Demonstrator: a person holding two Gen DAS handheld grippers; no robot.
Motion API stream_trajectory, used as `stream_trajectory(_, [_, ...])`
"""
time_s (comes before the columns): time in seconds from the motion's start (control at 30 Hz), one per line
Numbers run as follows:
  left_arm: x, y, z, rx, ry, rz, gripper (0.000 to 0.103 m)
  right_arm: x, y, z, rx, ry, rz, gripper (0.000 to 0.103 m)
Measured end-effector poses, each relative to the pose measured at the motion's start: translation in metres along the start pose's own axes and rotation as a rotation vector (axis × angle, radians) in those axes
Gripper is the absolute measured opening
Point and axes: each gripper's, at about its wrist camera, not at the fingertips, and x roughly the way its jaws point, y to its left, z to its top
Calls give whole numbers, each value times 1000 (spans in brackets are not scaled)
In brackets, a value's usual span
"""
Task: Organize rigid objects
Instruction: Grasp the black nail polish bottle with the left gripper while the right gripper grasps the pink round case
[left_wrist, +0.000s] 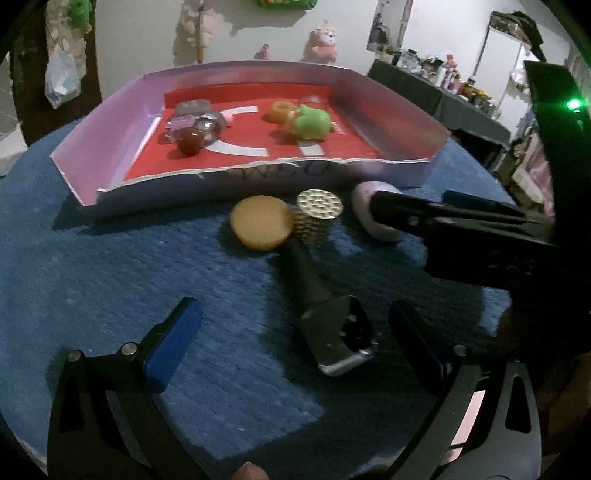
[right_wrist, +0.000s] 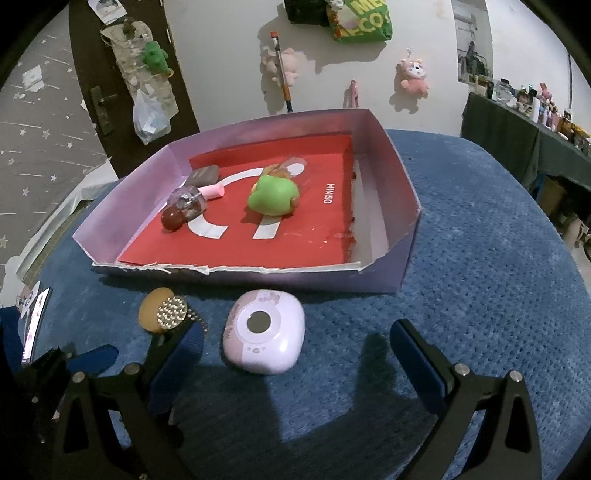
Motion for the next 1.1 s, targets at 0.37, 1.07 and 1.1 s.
stream_trajectory(0.37, [-6,68,3,-107,-32,121,103,9,9,-6,-38,16,-16,95])
stream_trajectory(1.07, [-11,53,4,-41,-75,92,35,8,24,-9,-77,38,-8,52])
stream_trajectory(1.1, [-12,53,4,-43,-75,89,34,7,24,-9,-76,39,-2,52])
